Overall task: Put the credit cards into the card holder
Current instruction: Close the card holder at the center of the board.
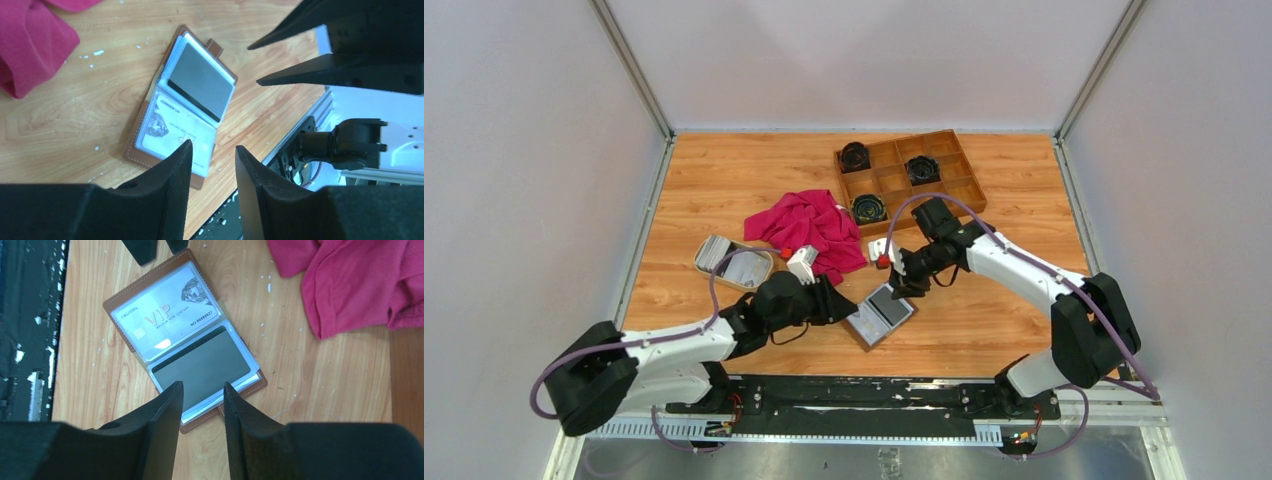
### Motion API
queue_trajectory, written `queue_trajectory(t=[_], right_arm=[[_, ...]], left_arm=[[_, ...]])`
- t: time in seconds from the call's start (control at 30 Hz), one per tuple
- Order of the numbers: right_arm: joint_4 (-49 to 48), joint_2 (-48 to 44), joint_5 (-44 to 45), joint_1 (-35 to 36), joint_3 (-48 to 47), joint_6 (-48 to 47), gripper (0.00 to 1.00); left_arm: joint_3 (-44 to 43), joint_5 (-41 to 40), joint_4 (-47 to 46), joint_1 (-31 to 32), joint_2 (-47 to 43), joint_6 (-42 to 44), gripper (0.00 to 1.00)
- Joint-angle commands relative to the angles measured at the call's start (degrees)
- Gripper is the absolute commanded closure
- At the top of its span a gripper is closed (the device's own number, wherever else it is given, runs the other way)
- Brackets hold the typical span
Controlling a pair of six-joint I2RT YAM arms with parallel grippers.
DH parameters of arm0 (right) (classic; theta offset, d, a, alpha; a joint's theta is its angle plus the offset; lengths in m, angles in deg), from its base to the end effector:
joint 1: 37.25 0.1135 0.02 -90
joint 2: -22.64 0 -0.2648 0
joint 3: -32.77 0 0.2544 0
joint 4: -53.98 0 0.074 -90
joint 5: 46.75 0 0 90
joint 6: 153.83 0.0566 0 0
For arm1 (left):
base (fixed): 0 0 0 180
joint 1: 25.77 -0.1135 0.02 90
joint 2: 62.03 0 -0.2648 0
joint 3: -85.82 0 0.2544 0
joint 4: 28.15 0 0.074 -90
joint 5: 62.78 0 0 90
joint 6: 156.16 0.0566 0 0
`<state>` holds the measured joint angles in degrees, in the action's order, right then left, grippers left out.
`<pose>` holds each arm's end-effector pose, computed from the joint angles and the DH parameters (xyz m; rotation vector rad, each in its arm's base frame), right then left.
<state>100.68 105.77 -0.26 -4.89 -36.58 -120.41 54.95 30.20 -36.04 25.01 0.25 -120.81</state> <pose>0.2259 0.1893 0.2157 -1.8430 1.5208 0.7958 0.1454 -0.1829 0.1632 -0.0369 2.2034 -1.1836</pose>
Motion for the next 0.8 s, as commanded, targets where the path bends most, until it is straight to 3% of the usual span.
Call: queue_trajectory(t=[0.0,0.17,0.27,0.37,0.47,0.57,0.63,0.77], right_arm=[[2.0,-0.5,-6.2,-3.6,-0.5,1.7,0.57],[2.0,2.4,-6.3,-6.3,-1.2,3.2,0.56],[1.9,2.5,-5.4,-7.0,-0.5,0.1,0.54],[1.9,1.3,-4.8,-7.4,0.8,-5.0,0.5],[2.1,-0.1,-5.8,-7.7,2.0,-9.9,0.48],[4.1,-0.6,-7.2,-8.0,2.6,-17.2,0.44],[9.2,0.2,-7.8,-8.0,1.8,-26.2,0.42],[16.7,3.4,-6.1,-8.1,-1.2,-40.1,0.4]], left_arm=[[2.2,-2.9,5.5,-0.2,-7.8,4.4,0.58],[6.5,-2.9,5.9,-0.5,-15.5,4.7,0.52],[9.3,-2.9,6.0,-1.0,-19.5,3.5,0.37],[11.8,-2.9,5.9,-1.7,-22.8,2.2,0.31],[13.9,-2.9,5.9,-2.2,-25.4,0.4,0.13],[15.1,-2.9,5.9,-2.6,-27.3,-0.4,0.11],[15.9,-4.4,5.9,-2.7,-28.5,-1.4,0.01],[17.3,-6.3,5.8,-2.7,-30.5,-4.1,0.0]])
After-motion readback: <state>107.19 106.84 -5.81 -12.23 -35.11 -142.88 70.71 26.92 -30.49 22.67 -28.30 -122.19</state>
